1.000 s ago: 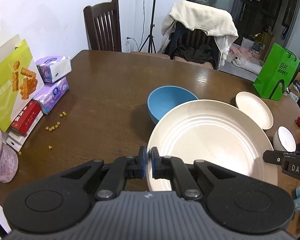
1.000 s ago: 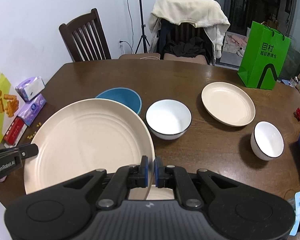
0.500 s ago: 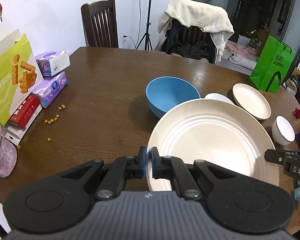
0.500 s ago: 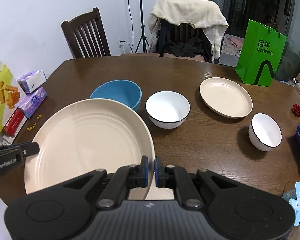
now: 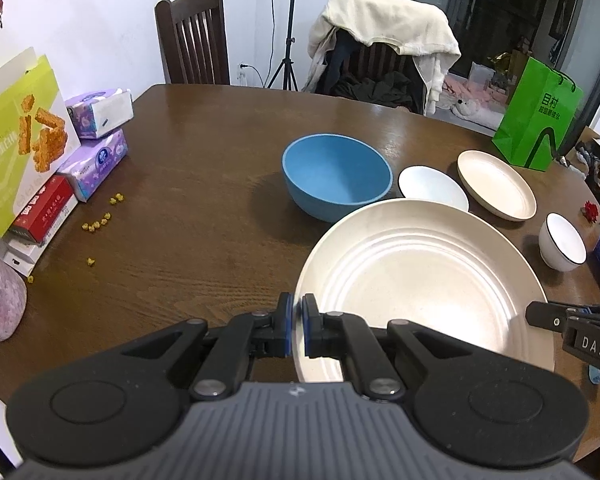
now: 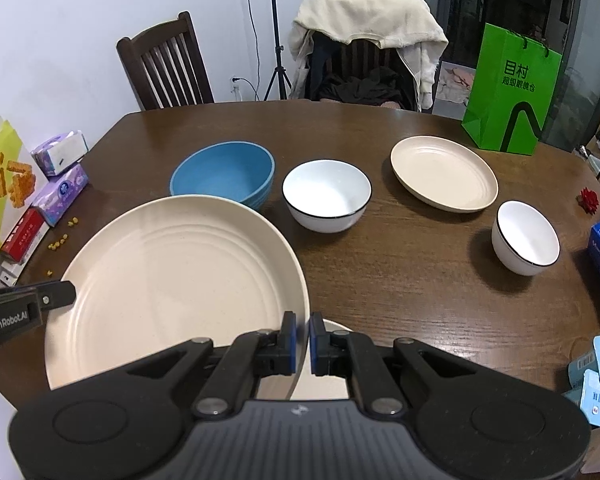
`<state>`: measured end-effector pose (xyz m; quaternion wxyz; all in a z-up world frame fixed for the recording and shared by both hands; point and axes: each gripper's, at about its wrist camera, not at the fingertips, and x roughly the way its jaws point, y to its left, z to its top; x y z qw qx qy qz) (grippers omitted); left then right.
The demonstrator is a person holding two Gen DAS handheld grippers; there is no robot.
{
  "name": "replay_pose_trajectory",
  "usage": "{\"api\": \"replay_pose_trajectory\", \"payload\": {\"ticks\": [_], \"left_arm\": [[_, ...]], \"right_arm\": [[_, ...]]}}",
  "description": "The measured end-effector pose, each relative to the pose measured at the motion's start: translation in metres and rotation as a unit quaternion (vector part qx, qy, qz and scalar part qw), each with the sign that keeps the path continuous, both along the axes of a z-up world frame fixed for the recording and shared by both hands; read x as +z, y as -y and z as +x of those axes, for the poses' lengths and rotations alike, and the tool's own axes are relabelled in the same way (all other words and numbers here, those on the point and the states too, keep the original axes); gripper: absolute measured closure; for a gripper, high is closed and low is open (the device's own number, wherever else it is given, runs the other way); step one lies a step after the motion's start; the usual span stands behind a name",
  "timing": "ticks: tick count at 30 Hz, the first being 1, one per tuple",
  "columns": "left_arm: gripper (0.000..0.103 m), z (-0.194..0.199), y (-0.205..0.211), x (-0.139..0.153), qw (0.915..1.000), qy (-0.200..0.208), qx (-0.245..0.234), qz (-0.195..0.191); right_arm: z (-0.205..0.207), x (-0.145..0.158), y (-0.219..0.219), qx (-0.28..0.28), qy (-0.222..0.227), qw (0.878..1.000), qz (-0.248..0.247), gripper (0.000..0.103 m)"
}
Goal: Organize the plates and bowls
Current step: 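Carry the held plate with both grippers toward the placed cream plate, then lower the held plate onto the placed cream plate with both grippers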
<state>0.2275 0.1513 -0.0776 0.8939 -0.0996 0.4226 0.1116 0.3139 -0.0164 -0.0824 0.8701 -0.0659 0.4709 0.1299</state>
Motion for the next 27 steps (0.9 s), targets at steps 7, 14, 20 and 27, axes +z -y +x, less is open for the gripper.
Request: {"api": "replay_pose_trajectory", "payload": {"ticks": [7,14,20,27], "left_arm": [[0.097,-0.005,0.011,-0.009,1.0000,-0.005,-0.005,-0.002],[0.097,-0.010,0.025,-0.023,0.9998,-0.015,-0.014,-0.008],[0.097,-0.011,0.032,-0.034,0.9995,-0.020,-0.022,-0.009],[0.097,-0.013,0.043,-0.047,0.9990,-0.032,-0.031,-0.008]], "right_arm": [[-0.009,-0.009,0.011,-0.001,-0.001,1.000,0.000,0.096],[-0.016,-0.024,0.030,-0.012,-0.011,1.000,0.001,0.096],[-0.024,-0.035,0.042,-0.017,-0.014,1.000,-0.001,0.096],[-0.032,-0.049,0.054,-0.026,-0.018,0.999,-0.004,0.096]]}}
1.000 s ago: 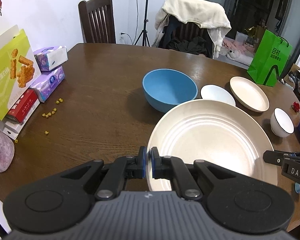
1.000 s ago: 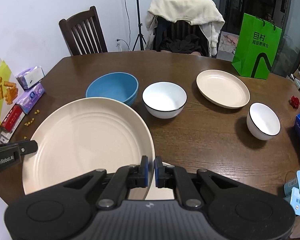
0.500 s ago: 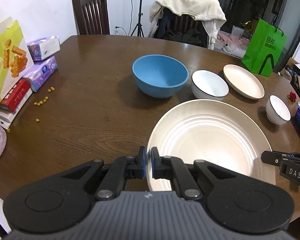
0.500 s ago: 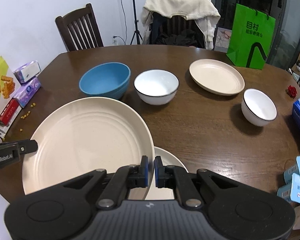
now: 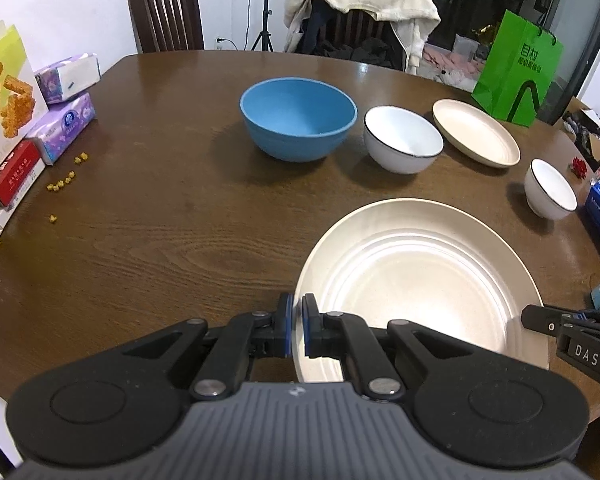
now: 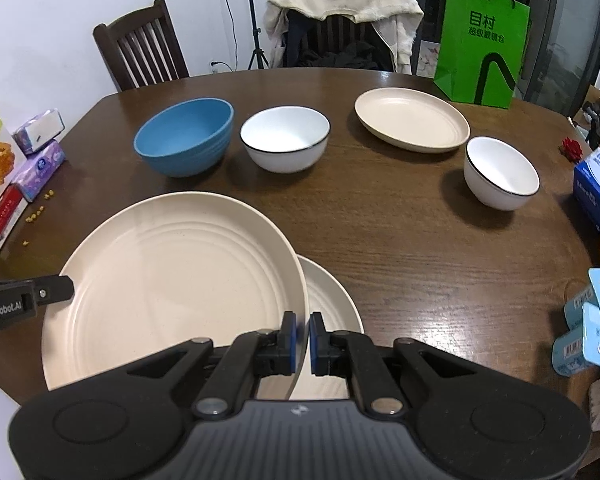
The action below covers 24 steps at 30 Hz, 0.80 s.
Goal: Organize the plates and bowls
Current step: 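Lower the held plate onto the placed cream plate with both grippers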
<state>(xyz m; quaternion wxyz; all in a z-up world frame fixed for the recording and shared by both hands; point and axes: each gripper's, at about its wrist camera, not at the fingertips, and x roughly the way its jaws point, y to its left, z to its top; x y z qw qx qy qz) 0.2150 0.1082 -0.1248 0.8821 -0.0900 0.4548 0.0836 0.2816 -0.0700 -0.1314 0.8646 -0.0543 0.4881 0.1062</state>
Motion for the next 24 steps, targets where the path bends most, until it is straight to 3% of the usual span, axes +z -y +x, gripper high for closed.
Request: {"api": "replay_pose_trajectory", "payload": {"ticks": [24], "left_arm": [[0.097,0.014,0.023,-0.036,0.9988,-0.029,-0.037,-0.012]], "right_arm": [[-0.004,-0.034,0.028,-0.026,-0.011,0.999,-0.018,0.096]]}}
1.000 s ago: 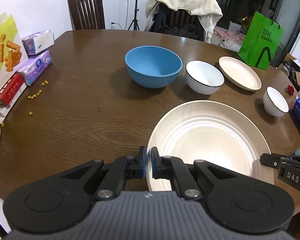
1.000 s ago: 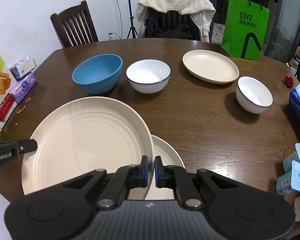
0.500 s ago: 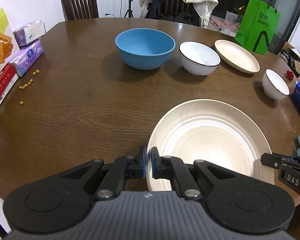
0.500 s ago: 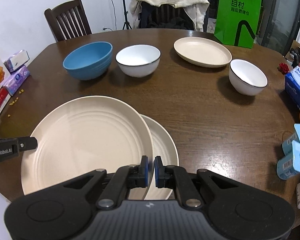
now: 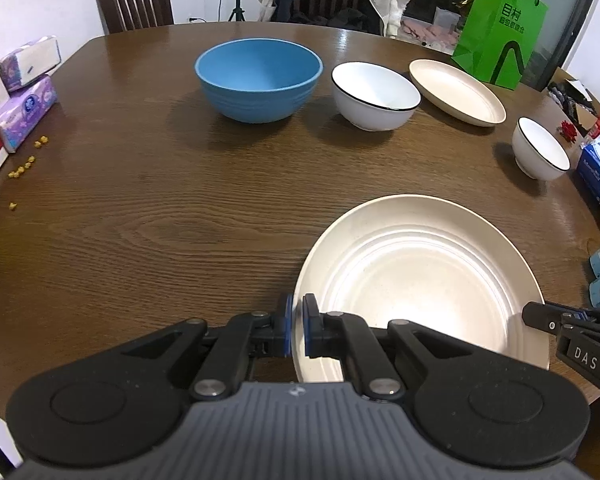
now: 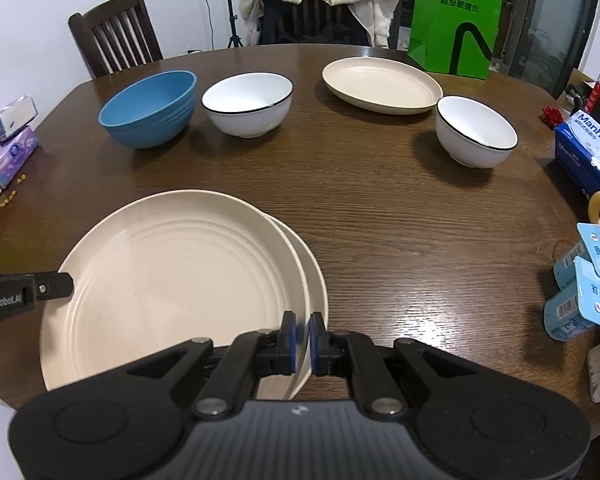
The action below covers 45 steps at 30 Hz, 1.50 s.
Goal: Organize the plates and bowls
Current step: 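Lower the held plate onto the placed cream plate with both grippers, then open both grippers to release the stacked plate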
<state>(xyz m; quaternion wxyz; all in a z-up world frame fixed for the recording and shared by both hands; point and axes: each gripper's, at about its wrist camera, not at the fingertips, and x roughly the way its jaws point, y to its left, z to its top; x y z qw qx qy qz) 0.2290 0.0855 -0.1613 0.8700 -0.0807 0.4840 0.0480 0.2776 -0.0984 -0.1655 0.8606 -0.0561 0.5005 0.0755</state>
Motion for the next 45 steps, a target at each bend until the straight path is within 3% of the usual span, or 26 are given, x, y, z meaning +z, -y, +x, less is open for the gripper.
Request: {"api": "replay_pose_trajectory", "payload": {"ticks": [45], "left_arm": [[0.097,0.028,0.017,-0.033,0.9992,-0.018,-0.009,0.035]], "right_arm": [[0.020,-0.039,-0.015,0.042,0.015,0.995,-0.085,0.094]]}}
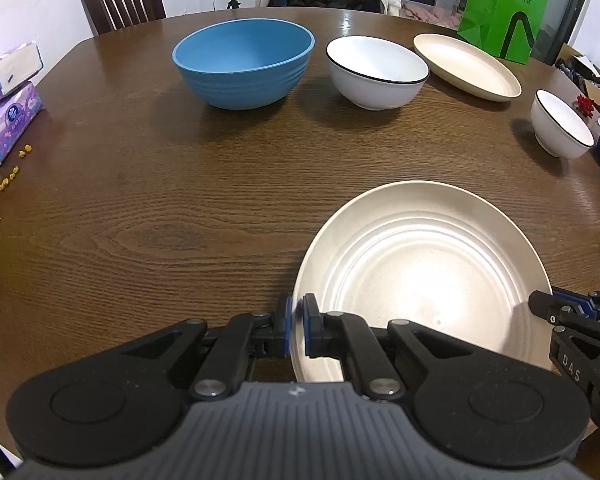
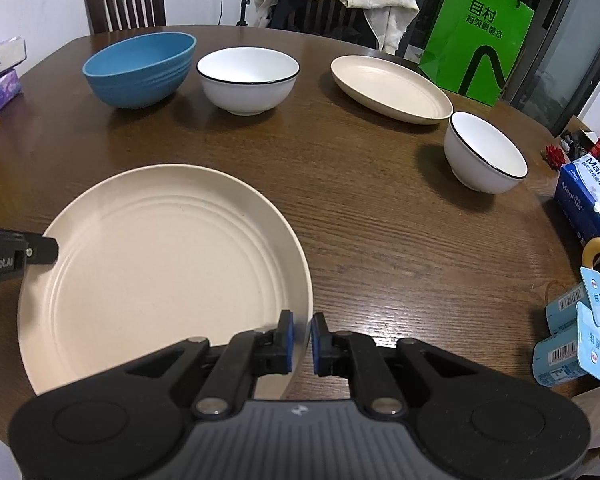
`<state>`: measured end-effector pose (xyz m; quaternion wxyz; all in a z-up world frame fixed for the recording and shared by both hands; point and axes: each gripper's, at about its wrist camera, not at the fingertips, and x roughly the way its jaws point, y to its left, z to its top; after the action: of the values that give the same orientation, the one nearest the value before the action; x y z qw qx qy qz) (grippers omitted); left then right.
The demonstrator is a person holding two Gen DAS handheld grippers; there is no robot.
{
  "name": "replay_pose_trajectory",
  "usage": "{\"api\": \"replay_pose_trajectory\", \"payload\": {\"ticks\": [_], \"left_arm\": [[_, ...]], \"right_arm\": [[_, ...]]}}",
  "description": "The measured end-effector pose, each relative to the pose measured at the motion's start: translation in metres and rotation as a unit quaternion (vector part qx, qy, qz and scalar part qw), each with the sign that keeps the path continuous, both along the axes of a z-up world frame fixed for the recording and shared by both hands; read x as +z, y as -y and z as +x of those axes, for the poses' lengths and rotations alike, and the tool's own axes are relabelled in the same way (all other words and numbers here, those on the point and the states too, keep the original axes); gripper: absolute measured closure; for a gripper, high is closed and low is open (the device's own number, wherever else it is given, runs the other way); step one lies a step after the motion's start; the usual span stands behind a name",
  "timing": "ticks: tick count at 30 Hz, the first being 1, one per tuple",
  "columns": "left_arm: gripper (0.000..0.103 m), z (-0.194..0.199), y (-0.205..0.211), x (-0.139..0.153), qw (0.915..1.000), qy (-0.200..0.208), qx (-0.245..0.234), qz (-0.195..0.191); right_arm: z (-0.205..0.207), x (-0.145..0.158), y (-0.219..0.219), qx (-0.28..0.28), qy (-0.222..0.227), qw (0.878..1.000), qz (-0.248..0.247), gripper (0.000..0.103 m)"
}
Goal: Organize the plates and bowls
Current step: 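Open both grippers to release the stacked plate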
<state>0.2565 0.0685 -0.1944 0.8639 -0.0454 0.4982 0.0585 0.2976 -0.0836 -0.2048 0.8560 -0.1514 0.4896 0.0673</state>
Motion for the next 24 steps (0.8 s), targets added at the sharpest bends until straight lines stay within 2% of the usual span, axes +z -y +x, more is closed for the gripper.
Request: {"api": "replay_pose_trajectory", "payload": {"ticks": [14,18,20,21,22,24], "left_arm": [[0.097,0.004,0.000,-0.002,1.0000,-0.008,-0.005,0.000],[0.095,0.004,-0.003,-0.001,0.9999,-0.010,-0.008,-0.008],[0.092,0.003,-0.005,0.002,0.9998,-0.007,-0.009,-0.014],[0.086,0.002,-0.005,0.004,0.9998,-0.004,-0.009,-0.015],[0.074,0.001,-0.006,0.006,0.9998,-0.001,-0.010,-0.016],[0.059,-0.002,-0.007,0.013,0.9998,0.010,-0.010,-0.013]], "right_arm": [[0.003,-0.004,-0.001,-0.004,-0.004,1.000,-0.003,0.093],[0.006,-0.003,-0.001,-0.005,-0.014,1.000,0.011,0.082],[0.006,-0.001,0.002,-0.009,-0.016,1.000,0.024,0.080],[0.006,0.000,0.003,-0.011,-0.017,0.999,0.030,0.078],[0.007,0.002,0.005,-0.013,-0.018,0.999,0.041,0.076],[0.006,0.007,0.008,-0.017,-0.019,0.998,0.058,0.063]]}}
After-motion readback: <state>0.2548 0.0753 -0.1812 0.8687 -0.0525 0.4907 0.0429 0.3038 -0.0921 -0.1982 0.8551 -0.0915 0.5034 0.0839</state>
